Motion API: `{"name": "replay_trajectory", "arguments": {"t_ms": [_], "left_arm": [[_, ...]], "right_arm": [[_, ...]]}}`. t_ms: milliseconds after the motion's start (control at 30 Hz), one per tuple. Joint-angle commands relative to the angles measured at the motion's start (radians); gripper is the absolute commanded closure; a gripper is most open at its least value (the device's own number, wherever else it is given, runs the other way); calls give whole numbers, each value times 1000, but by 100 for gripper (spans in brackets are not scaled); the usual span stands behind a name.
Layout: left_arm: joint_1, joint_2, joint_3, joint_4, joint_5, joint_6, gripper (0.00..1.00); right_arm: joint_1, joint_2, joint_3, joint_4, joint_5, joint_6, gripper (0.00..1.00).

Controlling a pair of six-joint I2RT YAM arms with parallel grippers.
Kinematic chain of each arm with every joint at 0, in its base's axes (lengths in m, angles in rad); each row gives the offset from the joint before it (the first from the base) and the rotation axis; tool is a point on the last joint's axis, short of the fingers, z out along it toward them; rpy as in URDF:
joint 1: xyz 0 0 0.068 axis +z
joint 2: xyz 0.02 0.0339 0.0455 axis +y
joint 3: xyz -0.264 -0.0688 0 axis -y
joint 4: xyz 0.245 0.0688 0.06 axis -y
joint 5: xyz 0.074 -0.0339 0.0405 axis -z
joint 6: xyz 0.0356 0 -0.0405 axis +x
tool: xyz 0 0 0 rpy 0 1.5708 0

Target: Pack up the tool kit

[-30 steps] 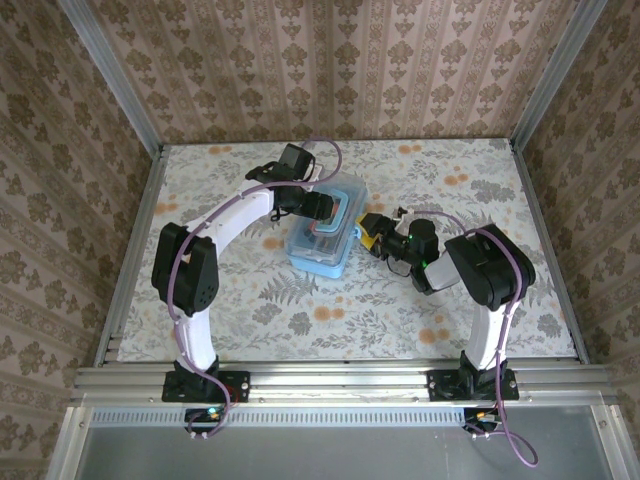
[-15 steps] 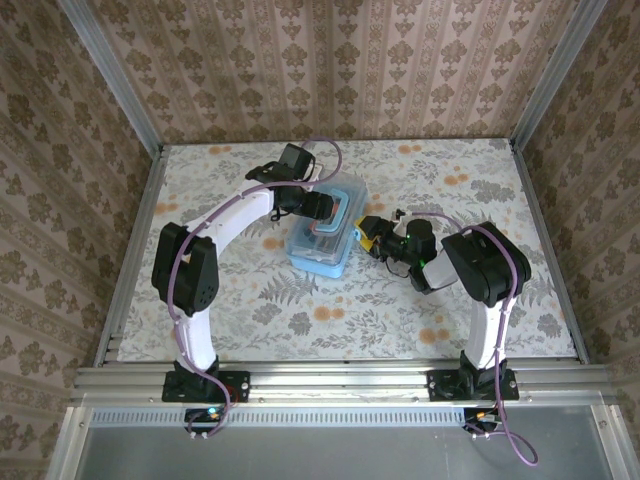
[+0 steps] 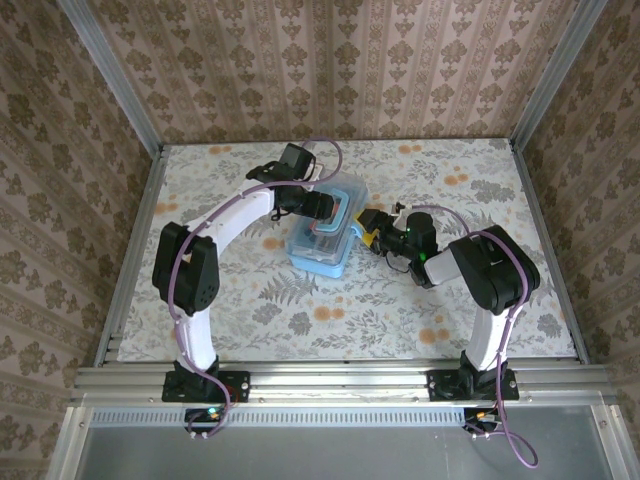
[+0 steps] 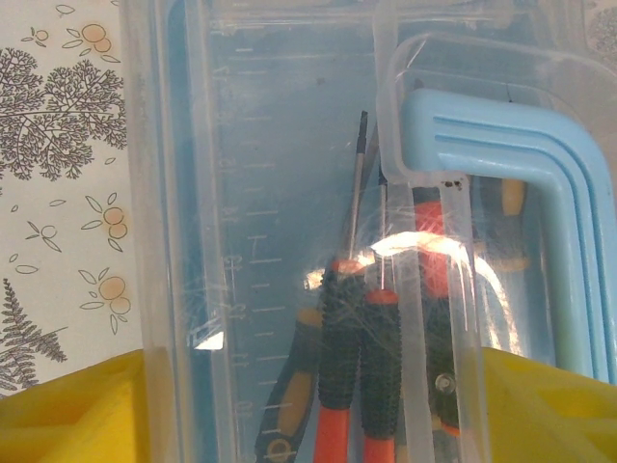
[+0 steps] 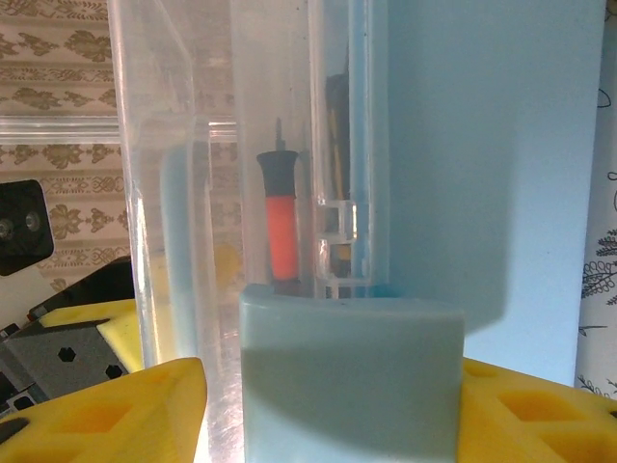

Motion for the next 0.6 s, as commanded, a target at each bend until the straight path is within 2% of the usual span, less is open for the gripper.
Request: {"name": "replay_trajectory", "arguments": {"t_ms": [0,200,433,567], "left_arm": [[-20,119,-66,-150,104,-24,65],[-20,117,-67,-149,102,-24,65],[-20,121,-66,-151,104,-23,65],[-20,121,-68,-149,104,-23,65]], "right_arm": [[4,-26,14,3,-3,-25,40],[-2,-29,-16,40,11,-9,42],[-6,-42,-24,33,12,-12,38],[-5,-37,-27,39,14,-11,42]]}}
